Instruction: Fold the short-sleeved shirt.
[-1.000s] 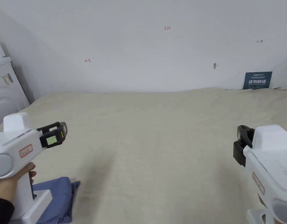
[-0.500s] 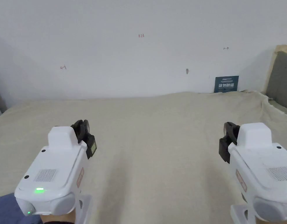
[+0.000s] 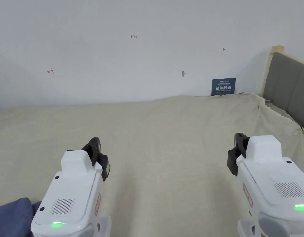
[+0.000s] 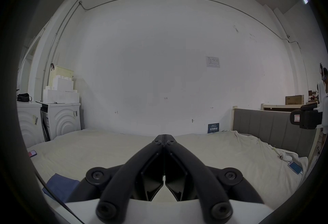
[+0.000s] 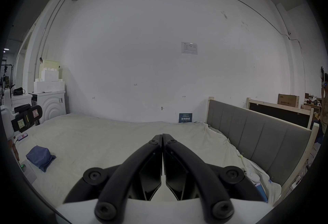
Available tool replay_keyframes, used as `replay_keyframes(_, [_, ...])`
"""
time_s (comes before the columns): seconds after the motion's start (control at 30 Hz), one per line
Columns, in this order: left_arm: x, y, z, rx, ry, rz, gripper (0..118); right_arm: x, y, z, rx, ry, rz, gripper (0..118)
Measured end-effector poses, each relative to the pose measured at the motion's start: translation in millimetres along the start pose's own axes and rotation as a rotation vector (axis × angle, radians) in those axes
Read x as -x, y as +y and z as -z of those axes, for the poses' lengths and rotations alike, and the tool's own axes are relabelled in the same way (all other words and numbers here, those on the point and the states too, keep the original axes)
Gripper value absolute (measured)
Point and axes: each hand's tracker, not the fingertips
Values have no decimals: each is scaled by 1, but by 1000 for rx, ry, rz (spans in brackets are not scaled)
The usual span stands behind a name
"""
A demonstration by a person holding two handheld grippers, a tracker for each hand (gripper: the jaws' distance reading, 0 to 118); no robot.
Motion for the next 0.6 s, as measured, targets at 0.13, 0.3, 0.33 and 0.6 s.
replay_keyframes(0.13, [0, 0, 0, 3, -2, 4, 0, -2, 0, -1, -2, -6, 1, 0])
replay_keyframes(0.3, [1, 1, -1, 4, 4, 11, 0, -2, 1, -2, -5, -5, 0, 0])
replay_keyframes(0.33, [1, 1, -1, 6, 3, 10, 0, -1, 1, -3, -5, -5, -3, 0])
replay_keyframes(0.6, [4, 0, -2, 11, 9, 15, 0, 1, 2, -4, -8, -1, -13, 0])
